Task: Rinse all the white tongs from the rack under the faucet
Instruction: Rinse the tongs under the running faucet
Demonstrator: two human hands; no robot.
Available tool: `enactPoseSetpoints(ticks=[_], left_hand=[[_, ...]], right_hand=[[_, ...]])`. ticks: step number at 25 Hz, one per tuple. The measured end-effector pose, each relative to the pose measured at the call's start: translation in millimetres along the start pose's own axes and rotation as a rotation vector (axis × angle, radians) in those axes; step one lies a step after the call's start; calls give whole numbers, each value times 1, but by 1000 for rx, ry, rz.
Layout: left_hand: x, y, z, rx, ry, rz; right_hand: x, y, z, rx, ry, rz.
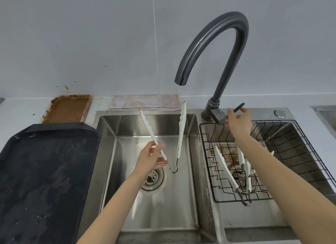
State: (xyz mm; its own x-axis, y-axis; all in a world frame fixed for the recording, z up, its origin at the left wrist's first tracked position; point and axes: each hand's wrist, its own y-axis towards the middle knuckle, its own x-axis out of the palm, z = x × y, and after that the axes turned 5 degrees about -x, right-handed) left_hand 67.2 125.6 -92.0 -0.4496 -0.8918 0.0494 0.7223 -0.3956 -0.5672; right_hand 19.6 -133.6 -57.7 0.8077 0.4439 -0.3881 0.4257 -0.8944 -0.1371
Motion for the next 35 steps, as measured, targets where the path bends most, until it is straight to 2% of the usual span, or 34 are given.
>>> enactPoseSetpoints(ticks=[8, 26, 29, 32, 35], left_hand=[[1, -2, 6, 2, 8, 7], [2, -10, 9, -4, -28, 19], [1, -11, 9, -4, -15, 18], [1, -11, 10, -5, -29, 17], [1, -13, 6, -40, -31, 0]], right_hand=[[-2, 30, -3, 51, 27, -23], [0, 17, 4, 101, 133, -21], [-2, 4, 5, 193, 223, -38], [12, -30, 17, 251, 167, -171], [43, -74, 18, 250, 99, -454]])
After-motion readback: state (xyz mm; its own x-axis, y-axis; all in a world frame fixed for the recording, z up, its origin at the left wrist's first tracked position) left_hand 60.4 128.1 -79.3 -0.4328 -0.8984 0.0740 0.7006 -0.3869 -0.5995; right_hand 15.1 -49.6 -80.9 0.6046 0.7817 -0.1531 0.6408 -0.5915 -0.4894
